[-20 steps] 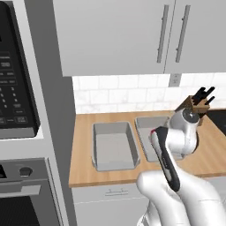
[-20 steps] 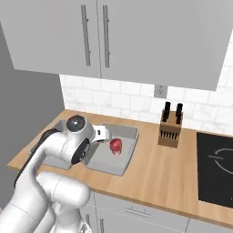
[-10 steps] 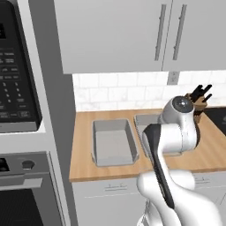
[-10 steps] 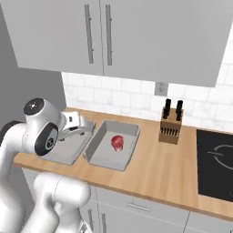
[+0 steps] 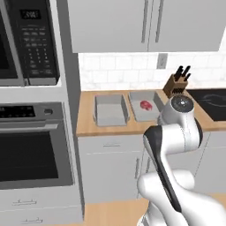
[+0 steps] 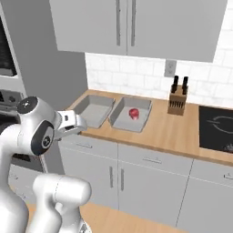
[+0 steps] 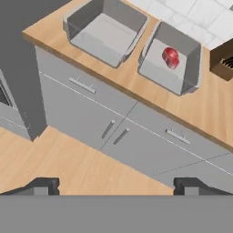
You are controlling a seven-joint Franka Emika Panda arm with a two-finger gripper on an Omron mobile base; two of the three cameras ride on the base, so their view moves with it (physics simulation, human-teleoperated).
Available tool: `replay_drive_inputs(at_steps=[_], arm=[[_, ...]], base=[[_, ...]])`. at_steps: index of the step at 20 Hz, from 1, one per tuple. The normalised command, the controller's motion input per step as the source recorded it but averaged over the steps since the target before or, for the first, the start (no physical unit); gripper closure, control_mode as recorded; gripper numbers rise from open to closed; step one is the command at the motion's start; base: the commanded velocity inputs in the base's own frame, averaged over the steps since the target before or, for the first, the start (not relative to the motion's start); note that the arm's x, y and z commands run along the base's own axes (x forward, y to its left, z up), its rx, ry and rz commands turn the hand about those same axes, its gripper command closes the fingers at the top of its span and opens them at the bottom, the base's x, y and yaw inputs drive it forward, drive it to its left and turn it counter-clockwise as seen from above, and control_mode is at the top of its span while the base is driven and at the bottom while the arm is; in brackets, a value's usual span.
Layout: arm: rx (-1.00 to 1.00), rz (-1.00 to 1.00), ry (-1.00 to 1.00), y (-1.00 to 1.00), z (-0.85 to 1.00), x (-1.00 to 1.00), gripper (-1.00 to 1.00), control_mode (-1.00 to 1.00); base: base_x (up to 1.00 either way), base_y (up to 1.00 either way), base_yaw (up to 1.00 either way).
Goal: Place one bell pepper and one steak in each tupperware on the nearby counter, to pack two identical lunches.
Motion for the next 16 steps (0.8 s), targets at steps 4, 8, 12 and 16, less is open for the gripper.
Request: replay_drive_inputs(at_steps=[4,8,12,16], arm=[[0.0,0.0,0.0,0.0,0.0,0.0,-1.0,1.0],[0.0,0.0,0.0,0.0,0.0,0.0,-1.0,1.0],[0.0,0.0,0.0,0.0,0.0,0.0,-1.0,1.0],[0.0,0.0,0.0,0.0,0.0,0.0,-1.0,1.0]], base=[[-0.98,0.37,0.41],[-0.62,0.66,0.53],[-0.33,0.97,0.48],[-0.01,1.0,0.47]])
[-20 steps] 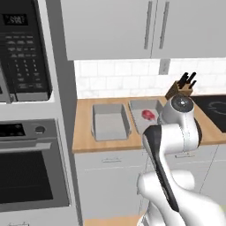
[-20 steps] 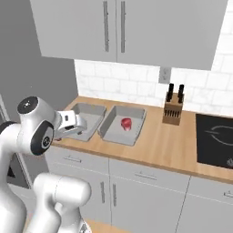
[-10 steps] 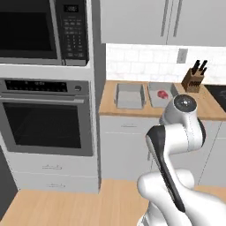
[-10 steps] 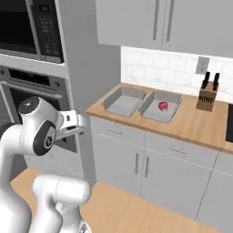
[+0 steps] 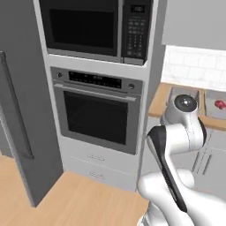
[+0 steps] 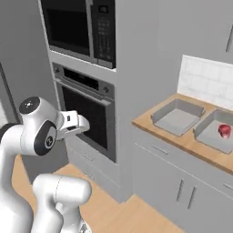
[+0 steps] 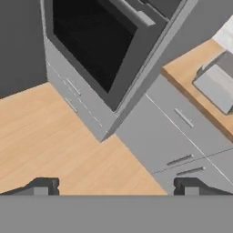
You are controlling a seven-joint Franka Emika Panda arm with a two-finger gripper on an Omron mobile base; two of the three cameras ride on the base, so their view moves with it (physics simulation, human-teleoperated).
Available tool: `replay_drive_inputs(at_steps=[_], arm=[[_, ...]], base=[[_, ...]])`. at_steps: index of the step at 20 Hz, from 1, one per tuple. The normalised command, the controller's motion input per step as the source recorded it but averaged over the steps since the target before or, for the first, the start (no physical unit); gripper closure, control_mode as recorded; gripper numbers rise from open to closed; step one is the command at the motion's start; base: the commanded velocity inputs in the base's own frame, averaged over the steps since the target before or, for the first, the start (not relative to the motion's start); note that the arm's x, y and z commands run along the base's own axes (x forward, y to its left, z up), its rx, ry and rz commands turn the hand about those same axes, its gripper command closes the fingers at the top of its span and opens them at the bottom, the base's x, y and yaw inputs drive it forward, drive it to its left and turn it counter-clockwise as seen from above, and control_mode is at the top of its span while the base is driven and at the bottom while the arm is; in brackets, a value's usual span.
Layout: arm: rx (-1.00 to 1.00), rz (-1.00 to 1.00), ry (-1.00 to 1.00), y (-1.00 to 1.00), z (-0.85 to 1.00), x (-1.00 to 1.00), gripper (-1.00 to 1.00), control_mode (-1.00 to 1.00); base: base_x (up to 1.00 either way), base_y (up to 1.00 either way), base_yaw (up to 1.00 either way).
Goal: Place one bell pepper and one steak in each tupperware on the nearby counter, to pack two identical lunches.
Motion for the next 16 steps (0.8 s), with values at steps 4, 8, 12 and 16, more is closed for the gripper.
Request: replay_drive_inputs(at_steps=[4,8,12,16], arm=[[0.0,0.0,0.0,0.0,0.0,0.0,-1.0,1.0],[0.0,0.0,0.0,0.0,0.0,0.0,-1.0,1.0],[0.0,0.0,0.0,0.0,0.0,0.0,-1.0,1.0],[0.0,0.0,0.0,0.0,0.0,0.0,-1.0,1.0]], base=[[0.01,1.0,0.49],[0.02,1.0,0.49],[0.22,1.0,0.5],[0.46,1.0,0.46]])
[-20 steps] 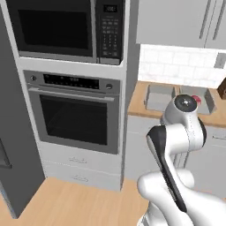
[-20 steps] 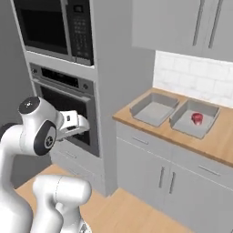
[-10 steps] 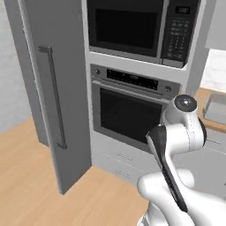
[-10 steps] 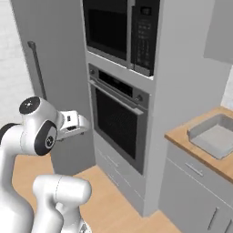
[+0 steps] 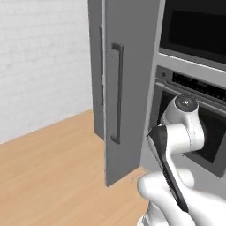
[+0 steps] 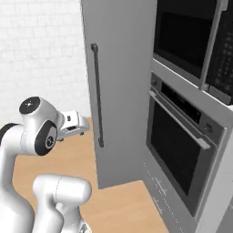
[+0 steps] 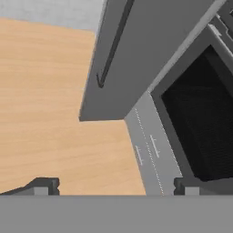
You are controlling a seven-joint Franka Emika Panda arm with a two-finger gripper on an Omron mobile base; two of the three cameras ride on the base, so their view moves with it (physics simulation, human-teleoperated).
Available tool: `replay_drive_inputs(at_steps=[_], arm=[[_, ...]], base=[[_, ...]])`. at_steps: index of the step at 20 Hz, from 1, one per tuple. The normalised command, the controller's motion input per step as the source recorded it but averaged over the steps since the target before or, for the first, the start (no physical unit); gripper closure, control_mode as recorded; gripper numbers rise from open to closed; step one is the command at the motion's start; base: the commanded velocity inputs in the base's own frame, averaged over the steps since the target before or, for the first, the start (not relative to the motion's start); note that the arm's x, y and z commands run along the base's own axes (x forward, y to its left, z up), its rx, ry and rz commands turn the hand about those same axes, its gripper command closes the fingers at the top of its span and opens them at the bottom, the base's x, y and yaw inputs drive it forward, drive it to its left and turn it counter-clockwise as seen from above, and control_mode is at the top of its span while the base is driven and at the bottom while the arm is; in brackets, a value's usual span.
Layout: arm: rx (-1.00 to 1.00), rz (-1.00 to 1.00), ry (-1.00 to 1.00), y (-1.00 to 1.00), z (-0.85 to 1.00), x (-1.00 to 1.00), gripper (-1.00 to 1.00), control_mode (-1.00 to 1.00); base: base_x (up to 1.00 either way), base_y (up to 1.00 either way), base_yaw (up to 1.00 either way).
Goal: Place one bell pepper and one steak in each tupperware on the nearby counter, to pack two identical lunches.
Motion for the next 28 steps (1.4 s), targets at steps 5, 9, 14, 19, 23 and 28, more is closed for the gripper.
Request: replay_drive_inputs(at_steps=[5,9,14,19,23,28], arm=[[0.0,0.0,0.0,0.0,0.0,0.0,-1.0,1.0],[0.0,0.0,0.0,0.0,0.0,0.0,-1.0,1.0],[0.0,0.0,0.0,0.0,0.0,0.0,-1.0,1.0],[0.0,0.0,0.0,0.0,0.0,0.0,-1.0,1.0],[0.0,0.0,0.0,0.0,0.0,0.0,-1.0,1.0],[0.0,0.0,0.0,0.0,0.0,0.0,-1.0,1.0]], base=[[0.62,1.0,0.39],[0.78,0.99,0.27],[0.93,0.68,0.03],[0.87,0.72,-0.35],[0.87,0.66,-0.48],[0.64,0.5,-0.44]])
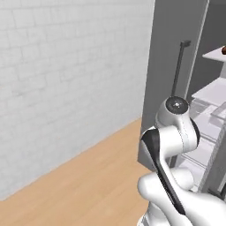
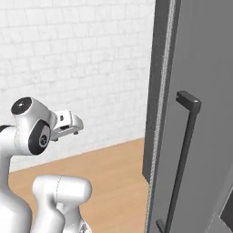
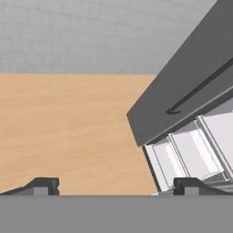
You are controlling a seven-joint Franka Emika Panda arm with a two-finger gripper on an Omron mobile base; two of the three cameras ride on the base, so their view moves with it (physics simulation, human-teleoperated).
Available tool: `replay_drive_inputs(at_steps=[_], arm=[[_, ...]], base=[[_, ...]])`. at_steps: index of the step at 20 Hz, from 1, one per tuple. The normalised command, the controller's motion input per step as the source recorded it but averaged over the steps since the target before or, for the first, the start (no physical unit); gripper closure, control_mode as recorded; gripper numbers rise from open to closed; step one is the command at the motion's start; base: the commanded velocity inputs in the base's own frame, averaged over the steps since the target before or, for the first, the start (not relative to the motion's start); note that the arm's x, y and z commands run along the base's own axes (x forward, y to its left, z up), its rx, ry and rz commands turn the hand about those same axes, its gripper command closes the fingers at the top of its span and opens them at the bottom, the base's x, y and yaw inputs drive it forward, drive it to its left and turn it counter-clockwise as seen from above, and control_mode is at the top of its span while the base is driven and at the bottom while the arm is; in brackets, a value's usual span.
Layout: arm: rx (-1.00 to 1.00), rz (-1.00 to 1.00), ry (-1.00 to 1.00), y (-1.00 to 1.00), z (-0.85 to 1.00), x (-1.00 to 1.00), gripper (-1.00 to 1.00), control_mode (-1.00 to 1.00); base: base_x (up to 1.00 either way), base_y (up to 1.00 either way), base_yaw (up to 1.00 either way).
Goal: Place one bell pepper and one steak in each tupperware on the nearby counter, to pack two identical lunches.
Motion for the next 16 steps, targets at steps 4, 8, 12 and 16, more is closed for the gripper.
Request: replay_drive_inputs(at_steps=[4,8,12,16], arm=[[0.0,0.0,0.0,0.0,0.0,0.0,-1.0,1.0],[0.0,0.0,0.0,0.0,0.0,0.0,-1.0,1.0],[0.0,0.0,0.0,0.0,0.0,0.0,-1.0,1.0],[0.0,0.0,0.0,0.0,0.0,0.0,-1.0,1.0]], base=[[0.44,0.29,-0.38],[0.24,0.16,-0.31],[0.21,0.13,-0.22],[0.0,-0.1,-0.07]])
